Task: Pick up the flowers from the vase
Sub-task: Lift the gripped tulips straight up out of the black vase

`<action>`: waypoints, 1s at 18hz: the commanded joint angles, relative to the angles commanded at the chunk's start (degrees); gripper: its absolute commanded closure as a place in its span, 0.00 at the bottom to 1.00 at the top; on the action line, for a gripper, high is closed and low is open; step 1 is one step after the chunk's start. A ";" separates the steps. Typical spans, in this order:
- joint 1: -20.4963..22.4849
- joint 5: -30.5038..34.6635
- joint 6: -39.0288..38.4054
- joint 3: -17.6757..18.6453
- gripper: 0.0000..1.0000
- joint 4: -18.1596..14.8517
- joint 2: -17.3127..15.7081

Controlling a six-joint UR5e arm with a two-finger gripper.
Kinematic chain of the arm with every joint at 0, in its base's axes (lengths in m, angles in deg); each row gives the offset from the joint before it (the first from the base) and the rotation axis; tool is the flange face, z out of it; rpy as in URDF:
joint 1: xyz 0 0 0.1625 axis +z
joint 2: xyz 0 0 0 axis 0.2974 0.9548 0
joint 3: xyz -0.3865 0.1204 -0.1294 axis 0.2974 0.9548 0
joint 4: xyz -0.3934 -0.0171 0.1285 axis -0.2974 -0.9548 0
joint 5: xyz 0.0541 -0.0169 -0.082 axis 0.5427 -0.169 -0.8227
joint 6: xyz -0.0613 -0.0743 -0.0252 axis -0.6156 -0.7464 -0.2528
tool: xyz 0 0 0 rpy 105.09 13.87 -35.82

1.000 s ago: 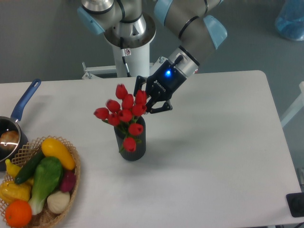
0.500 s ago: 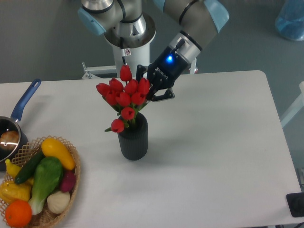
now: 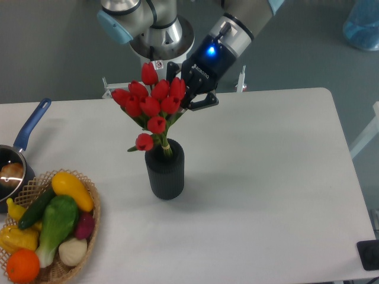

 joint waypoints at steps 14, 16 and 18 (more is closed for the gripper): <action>0.44 -2.81 -10.46 -6.24 1.00 0.26 -2.20; 1.49 -2.82 -10.81 -7.29 1.00 0.26 -2.03; 3.07 -2.82 -10.73 -7.65 1.00 0.35 -2.03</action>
